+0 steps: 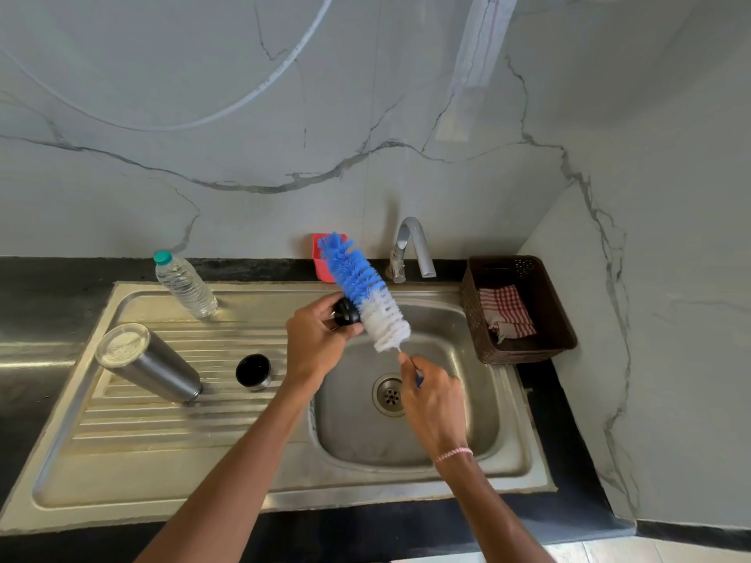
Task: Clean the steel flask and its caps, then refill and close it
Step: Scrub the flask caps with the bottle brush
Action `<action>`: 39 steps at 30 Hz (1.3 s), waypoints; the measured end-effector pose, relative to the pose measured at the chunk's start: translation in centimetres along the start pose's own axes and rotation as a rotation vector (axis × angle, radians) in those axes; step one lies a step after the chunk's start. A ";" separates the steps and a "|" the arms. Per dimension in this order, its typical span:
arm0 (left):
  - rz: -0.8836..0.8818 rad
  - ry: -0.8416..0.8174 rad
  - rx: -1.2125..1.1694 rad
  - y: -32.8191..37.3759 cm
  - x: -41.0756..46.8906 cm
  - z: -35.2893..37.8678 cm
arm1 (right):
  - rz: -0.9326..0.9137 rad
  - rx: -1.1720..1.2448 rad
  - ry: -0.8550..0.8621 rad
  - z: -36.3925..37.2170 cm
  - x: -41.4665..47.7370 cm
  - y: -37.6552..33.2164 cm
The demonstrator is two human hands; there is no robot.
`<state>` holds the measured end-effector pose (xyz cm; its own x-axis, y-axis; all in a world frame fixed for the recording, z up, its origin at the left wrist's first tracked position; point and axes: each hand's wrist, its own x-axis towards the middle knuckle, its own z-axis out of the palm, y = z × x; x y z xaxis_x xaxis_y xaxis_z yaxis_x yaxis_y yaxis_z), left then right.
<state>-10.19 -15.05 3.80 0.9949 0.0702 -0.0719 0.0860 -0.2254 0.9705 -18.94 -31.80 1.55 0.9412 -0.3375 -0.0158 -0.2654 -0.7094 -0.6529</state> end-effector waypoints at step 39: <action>0.063 -0.295 -0.150 -0.8 0.5 -2.4 | 0.006 0.253 -0.213 -2.7 3.1 -0.6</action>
<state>-9.91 -12.54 3.57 0.9721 -0.2287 -0.0525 0.0366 -0.0731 0.9967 -16.40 -34.08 3.95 0.9694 -0.1853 -0.1613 -0.2362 -0.5223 -0.8194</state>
